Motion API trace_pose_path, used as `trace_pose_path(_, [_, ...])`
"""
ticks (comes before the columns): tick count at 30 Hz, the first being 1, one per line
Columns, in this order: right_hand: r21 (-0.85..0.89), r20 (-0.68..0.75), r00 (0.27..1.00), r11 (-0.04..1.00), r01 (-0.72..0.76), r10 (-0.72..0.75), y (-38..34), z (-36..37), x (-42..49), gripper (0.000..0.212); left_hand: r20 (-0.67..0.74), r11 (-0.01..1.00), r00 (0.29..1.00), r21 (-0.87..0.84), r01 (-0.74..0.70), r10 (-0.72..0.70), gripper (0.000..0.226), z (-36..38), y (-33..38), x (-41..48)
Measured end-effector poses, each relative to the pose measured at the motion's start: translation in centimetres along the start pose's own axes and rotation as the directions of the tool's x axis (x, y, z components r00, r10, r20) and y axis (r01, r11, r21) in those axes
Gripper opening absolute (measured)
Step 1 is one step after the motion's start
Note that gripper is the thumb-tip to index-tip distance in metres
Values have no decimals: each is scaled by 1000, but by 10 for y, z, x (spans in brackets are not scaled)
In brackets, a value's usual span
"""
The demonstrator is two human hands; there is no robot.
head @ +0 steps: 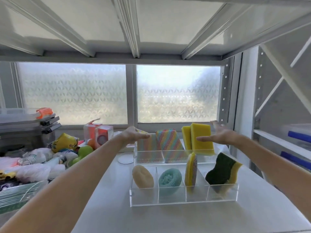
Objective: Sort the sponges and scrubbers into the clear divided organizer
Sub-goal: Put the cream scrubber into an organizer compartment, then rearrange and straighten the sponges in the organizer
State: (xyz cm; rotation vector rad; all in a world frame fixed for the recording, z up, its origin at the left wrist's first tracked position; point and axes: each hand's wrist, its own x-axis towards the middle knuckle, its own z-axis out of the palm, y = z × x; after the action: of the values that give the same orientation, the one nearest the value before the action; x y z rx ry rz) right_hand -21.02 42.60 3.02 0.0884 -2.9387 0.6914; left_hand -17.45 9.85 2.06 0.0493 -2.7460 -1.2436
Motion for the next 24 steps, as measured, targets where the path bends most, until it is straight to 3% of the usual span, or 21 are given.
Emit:
trace_pose_path(3, [48, 14, 1000, 999, 21, -21, -11, 11, 10, 122, 0, 995, 999, -82, -51, 51, 23, 11, -5, 12])
trace_pose_path(6, [87, 32, 994, 991, 99, -103, -21, 15, 15, 106, -89, 988, 987, -67, -139, 133, 44, 16, -7, 18])
trace_pose_path(8, [134, 82, 986, 982, 133, -145, -24, 14, 16, 92, -141, 970, 964, -60, -237, 227, 43, 13, -5, 20])
trace_pose_path(12, [185, 105, 982, 973, 135, -156, -25, 15, 19, 84, -184, 908, 917, -167, -383, 353, 39, 9, 3, 21])
trace_pose_path(16, [204, 40, 986, 968, 149, -160, -25, 19, 18, 81, -21, 931, 959, -232, -280, 284, 32, 21, 13, 25])
trace_pose_path(19, [202, 11, 984, 964, 171, -177, -24, 21, 16, 77, 170, 979, 972, -153, -136, 162, 32, 36, 25, 24])
trace_pose_path(22, [196, 12, 979, 960, 198, -205, -23, 22, 12, 81, 169, 974, 979, -214, -80, 118, 29, 48, 46, 18])
trace_pose_path(24, [205, 12, 976, 956, 209, -216, -21, 22, 11, 85, 144, 973, 978, -198, -122, 152, 36, 54, 53, 20])
